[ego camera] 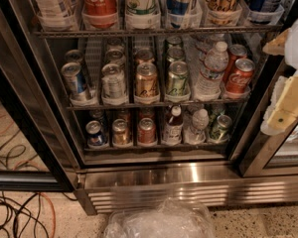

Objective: Pick blue plastic bottle from bottom shelf of fridge

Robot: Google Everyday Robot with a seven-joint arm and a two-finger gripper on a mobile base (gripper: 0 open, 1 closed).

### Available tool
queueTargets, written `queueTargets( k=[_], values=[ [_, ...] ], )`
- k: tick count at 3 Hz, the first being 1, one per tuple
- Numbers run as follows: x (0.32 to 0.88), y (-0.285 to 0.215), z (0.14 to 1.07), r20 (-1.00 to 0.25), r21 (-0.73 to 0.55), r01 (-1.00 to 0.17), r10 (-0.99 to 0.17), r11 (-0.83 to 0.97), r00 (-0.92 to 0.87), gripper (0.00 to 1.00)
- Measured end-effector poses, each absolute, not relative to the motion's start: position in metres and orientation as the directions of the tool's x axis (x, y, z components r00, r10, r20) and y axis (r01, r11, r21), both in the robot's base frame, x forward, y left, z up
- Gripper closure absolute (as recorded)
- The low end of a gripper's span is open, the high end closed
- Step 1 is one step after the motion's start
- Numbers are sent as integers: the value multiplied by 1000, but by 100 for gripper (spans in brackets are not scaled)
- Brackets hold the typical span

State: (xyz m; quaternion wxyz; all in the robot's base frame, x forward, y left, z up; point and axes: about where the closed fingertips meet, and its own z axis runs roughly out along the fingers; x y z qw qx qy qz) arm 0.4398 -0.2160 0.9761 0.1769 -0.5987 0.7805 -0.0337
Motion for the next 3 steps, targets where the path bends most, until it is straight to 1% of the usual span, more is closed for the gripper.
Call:
queueTargets(
  k=[1,3],
  values=[
    [439,-215,966,-315,-273,-908,-922,317,-228,0],
    [438,-199,930,-524,-279,-872,-825,402,-212,0]
  ],
)
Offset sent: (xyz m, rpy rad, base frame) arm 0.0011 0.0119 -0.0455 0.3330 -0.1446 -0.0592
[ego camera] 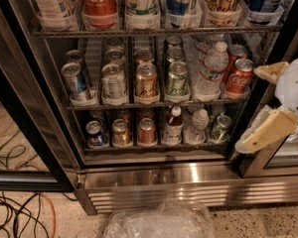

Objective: Pick blue plastic bottle from bottom shelf of fridge

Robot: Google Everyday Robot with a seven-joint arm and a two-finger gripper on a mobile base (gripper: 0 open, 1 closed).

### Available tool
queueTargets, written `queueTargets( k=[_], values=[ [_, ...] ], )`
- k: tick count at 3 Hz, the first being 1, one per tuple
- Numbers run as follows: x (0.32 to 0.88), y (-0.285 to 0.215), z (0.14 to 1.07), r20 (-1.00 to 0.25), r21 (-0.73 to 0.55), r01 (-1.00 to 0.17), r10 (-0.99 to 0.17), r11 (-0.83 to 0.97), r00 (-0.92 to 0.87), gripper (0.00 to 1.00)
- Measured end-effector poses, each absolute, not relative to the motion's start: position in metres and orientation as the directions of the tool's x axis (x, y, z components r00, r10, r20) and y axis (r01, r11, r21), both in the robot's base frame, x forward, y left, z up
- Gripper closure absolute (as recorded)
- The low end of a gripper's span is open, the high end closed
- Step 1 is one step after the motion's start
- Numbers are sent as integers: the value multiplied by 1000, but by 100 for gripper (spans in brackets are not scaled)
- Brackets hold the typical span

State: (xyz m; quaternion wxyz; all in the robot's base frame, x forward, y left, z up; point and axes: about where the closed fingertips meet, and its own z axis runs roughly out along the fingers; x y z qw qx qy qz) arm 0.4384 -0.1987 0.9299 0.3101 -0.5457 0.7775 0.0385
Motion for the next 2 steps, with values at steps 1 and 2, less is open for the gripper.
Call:
queueTargets(
  k=[1,2],
  values=[
    [438,-187,904,-600,-272,-850,-770,451,-216,0],
    [436,-176,871,-691,-233,-828,-686,509,-227,0]
  ],
)
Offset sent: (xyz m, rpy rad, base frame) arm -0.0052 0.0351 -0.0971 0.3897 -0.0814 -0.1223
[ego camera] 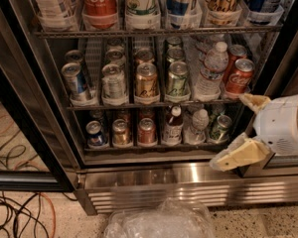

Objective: Pick blue plastic bottle from bottom shelf of fridge

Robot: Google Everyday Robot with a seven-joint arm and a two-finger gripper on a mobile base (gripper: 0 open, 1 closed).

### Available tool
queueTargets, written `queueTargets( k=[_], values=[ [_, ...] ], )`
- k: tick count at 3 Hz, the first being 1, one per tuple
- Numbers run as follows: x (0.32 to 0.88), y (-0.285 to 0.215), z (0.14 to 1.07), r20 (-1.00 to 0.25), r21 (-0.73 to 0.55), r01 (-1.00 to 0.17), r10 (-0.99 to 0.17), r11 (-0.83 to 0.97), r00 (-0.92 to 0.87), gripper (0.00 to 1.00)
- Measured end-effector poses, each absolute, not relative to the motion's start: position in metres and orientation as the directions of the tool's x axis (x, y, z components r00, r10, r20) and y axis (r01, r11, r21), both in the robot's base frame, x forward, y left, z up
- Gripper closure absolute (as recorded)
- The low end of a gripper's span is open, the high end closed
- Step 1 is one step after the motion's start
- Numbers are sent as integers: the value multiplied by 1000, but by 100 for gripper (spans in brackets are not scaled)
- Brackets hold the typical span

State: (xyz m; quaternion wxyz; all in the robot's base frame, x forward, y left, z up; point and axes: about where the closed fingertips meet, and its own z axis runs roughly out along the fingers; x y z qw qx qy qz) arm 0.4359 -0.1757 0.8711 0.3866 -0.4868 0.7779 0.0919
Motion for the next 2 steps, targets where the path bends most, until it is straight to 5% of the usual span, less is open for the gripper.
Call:
queueTargets(
  k=[2],
  values=[
    [434,-166,843,-779,-154,-813,-575,562,-251,0]
  ],
)
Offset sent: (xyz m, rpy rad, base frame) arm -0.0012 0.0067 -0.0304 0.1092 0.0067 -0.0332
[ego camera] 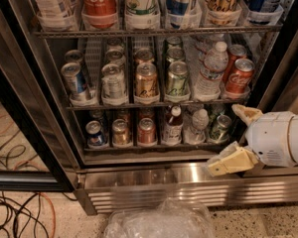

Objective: Pick blue plastic bottle from bottom shelf of fridge

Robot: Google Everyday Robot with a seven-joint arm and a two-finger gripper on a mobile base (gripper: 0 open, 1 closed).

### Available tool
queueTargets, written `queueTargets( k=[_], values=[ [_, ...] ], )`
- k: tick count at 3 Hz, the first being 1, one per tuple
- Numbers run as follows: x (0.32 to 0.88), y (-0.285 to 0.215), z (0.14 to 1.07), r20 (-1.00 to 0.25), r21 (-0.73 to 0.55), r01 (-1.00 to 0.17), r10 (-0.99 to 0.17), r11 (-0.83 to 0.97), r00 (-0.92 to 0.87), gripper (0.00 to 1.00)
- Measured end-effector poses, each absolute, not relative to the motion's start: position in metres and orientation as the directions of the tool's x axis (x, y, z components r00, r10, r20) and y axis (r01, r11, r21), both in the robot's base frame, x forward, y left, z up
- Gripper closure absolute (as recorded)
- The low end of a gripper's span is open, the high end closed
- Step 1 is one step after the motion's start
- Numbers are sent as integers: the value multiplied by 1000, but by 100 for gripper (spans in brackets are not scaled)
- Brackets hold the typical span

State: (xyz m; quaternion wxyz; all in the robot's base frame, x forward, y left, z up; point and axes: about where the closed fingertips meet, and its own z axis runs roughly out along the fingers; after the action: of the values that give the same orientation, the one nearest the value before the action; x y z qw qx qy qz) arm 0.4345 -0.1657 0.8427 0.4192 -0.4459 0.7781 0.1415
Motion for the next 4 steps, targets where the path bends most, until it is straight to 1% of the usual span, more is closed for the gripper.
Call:
queueTargets(
  k=[1,2,4],
  values=[
    [435,-168,837,-802,-125,-801,-535,586,-266,0],
    [435,-167,823,-842,-97,-771,-465,629,-274,0],
    [441,-152,793,-913,-78,-719,-339,691,-228,0]
  ],
)
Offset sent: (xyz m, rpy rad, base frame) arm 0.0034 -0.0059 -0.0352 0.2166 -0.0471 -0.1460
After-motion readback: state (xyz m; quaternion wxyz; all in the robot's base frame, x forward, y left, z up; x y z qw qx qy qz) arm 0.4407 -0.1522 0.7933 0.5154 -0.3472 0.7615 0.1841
